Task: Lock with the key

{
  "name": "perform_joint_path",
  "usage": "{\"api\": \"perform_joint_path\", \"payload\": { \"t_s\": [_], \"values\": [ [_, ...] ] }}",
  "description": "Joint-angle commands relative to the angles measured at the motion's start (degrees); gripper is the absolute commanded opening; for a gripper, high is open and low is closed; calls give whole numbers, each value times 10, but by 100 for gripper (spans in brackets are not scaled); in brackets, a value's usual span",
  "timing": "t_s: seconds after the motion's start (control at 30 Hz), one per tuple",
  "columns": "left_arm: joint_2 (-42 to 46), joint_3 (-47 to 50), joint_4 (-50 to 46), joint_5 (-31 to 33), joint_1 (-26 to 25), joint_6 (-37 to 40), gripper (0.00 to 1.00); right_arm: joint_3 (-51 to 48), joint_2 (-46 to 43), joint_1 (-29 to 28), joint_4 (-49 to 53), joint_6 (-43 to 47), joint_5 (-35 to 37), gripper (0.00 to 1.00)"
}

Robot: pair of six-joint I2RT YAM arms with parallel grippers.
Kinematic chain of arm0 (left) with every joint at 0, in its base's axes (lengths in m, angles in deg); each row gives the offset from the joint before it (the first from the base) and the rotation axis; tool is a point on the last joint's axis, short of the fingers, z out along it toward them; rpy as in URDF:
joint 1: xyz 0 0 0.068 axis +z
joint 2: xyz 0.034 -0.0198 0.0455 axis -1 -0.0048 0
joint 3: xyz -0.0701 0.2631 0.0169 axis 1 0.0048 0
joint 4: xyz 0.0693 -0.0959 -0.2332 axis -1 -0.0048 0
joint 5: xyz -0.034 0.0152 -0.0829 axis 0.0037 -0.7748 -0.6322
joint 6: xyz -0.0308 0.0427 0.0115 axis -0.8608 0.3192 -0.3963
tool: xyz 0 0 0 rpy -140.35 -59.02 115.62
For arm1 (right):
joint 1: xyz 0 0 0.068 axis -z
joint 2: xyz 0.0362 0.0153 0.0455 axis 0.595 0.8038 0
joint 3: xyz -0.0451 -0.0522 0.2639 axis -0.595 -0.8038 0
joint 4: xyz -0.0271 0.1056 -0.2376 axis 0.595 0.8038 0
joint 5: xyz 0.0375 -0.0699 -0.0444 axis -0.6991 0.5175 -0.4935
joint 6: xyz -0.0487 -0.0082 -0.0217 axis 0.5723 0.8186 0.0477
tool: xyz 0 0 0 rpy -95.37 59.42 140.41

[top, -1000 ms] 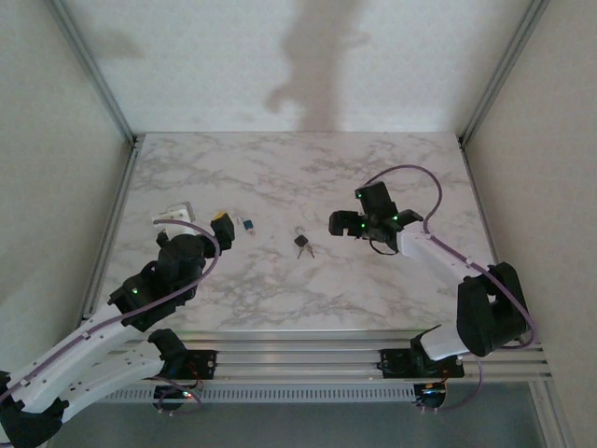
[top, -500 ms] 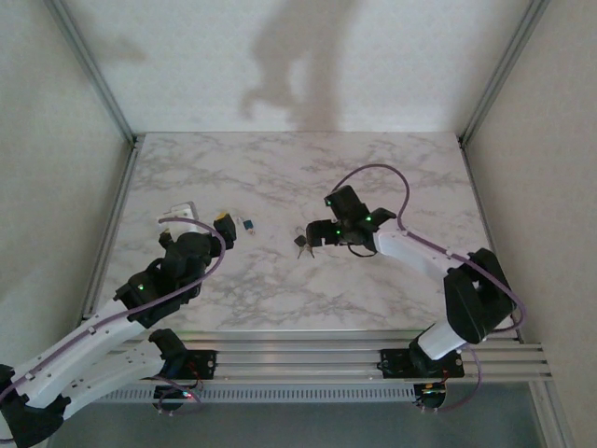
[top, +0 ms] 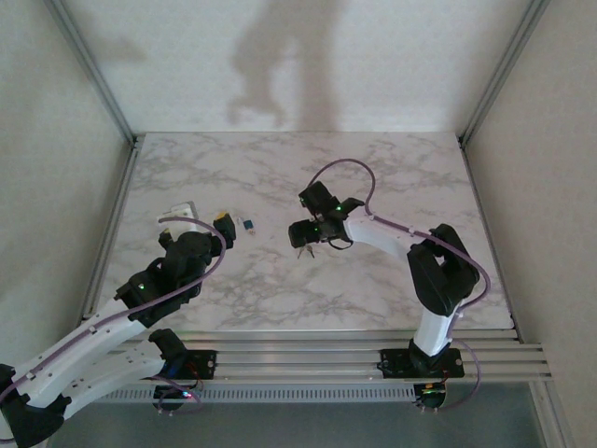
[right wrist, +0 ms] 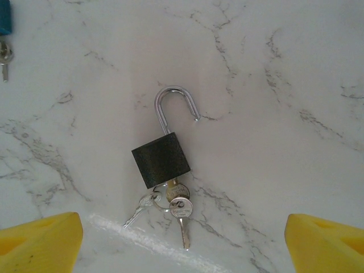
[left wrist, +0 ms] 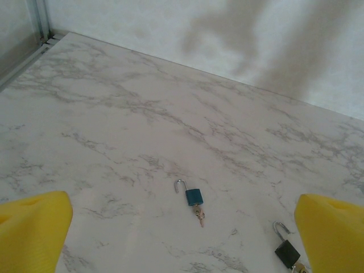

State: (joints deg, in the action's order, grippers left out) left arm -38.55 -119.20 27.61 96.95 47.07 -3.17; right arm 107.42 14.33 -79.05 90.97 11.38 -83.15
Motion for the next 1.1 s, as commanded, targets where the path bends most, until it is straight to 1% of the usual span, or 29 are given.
{"api": "perform_joint_path", "payload": {
  "t_s": [0.0, 0.13, 0.27, 0.33, 0.5, 0.6, 0.83, 0.9, 1.07],
  "values": [
    [1, -12, -16, 23, 6, -3, 99, 29, 25, -15, 31, 18, 7, 92],
    [2, -12, -15, 25, 6, -3, 100, 48, 49, -17, 45, 28, -3, 91],
    [3, -13, -16, 25, 6, -3, 100, 64, 71, -22, 62, 41, -6, 84],
    [5, -12, -16, 26, 6, -2, 100, 70, 79, -24, 68, 45, -5, 82],
    [5, -12, -16, 27, 6, -3, 99, 84, 96, -26, 79, 52, -4, 81],
    [6, -12, -16, 25, 6, -3, 100, 92, 105, -26, 83, 58, -5, 77],
    [6, -12, -17, 26, 6, -3, 100, 113, 129, -25, 95, 76, -6, 74],
    [7, -12, -16, 26, 6, -3, 99, 120, 136, -25, 100, 80, -7, 71],
    [7, -13, -17, 24, 7, -3, 100, 134, 146, -25, 109, 90, -11, 66]
  ]
}}
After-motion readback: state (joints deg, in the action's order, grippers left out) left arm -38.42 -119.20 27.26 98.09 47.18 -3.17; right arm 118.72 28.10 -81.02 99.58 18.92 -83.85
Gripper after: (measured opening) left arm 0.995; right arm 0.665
